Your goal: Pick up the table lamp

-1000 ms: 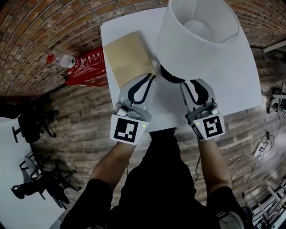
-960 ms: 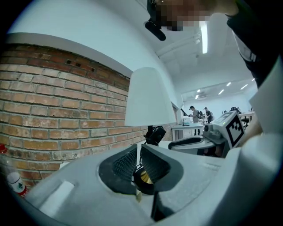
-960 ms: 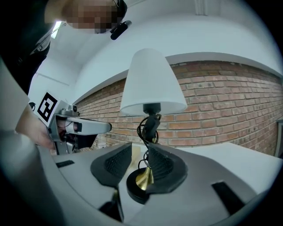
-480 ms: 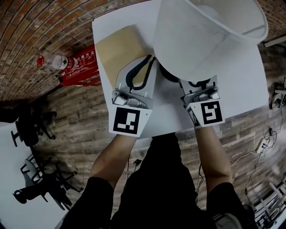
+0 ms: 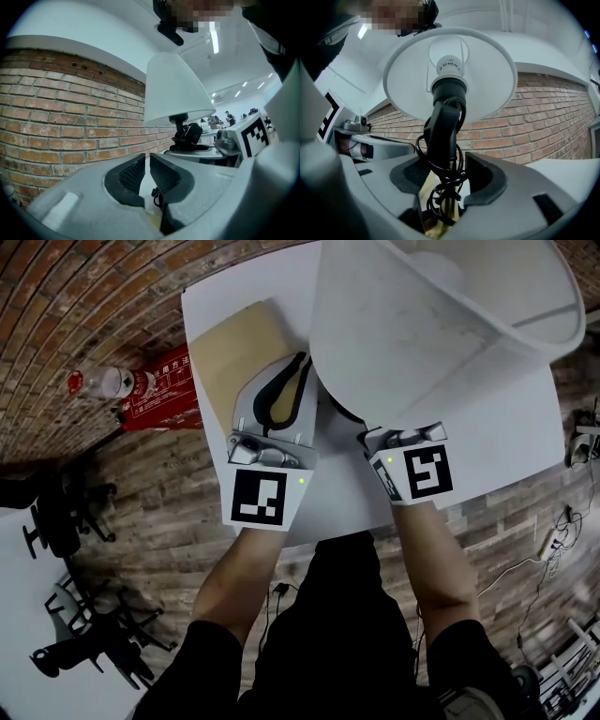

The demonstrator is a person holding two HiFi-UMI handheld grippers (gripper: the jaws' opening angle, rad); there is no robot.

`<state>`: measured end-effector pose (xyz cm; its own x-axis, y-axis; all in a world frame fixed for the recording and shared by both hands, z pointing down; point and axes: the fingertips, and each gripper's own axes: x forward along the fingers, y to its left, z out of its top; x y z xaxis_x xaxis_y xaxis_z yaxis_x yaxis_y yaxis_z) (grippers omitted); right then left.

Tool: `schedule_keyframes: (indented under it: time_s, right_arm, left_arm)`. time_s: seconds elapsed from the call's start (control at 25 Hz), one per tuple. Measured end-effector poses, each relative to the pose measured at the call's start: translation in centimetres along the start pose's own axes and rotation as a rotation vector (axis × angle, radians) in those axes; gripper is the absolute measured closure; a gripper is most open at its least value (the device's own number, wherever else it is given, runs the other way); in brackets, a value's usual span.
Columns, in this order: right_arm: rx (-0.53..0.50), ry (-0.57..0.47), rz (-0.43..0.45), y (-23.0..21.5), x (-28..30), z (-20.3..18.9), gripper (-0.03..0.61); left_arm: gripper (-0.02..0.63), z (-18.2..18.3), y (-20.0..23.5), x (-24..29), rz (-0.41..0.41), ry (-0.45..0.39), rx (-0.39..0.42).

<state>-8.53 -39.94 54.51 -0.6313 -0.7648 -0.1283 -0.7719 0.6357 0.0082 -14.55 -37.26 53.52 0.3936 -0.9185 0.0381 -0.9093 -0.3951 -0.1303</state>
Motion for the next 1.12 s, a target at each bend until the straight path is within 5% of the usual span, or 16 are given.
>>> schedule_keyframes:
  time_s: [0.48, 1.12]
  right_arm:
    - [-0.035, -0.072, -0.080, -0.2, 1.6, 0.5, 0.427]
    - [-0.018, -0.082, -0.067, -0.2, 1.7, 1.7, 0.482]
  left_arm:
    - [0.578, -1.2, 1.3, -0.5, 0.020, 0.014, -0.002]
    - [0.578, -0.5, 1.3, 0.0, 0.029, -0.003, 0.029]
